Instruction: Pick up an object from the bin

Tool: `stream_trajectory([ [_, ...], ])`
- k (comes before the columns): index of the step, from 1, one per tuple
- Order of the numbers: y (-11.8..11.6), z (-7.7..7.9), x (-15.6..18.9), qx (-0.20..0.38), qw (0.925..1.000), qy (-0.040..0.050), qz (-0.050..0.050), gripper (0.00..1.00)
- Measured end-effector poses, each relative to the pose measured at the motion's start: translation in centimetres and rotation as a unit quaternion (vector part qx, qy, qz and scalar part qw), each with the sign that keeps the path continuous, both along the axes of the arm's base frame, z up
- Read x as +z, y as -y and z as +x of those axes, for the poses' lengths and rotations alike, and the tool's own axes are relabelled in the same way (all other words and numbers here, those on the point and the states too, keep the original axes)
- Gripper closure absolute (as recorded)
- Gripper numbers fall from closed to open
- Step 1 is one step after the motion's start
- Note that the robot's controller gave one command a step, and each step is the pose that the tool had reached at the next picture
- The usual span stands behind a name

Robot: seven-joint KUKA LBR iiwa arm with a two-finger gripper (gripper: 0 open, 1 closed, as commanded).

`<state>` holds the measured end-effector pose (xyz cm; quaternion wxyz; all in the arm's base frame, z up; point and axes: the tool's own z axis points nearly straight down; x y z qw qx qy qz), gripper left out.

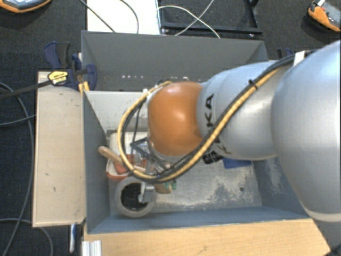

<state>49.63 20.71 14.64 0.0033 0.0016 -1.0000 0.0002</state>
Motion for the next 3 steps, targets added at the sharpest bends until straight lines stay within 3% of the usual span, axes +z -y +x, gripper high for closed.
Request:
stream_trajectory([
  [1, 0.1, 0.2, 0.5, -0.003, 1.0000, 0.0040, 0.001, 0.00],
  [2, -4.0, -0.8, -7.0, 0.188, 0.9822, -0.0006, -0.001, 0.00],
  [3, -3.5, -1.3, -7.0, 0.137, 0.9905, 0.0083, 0.001, 0.00],
])
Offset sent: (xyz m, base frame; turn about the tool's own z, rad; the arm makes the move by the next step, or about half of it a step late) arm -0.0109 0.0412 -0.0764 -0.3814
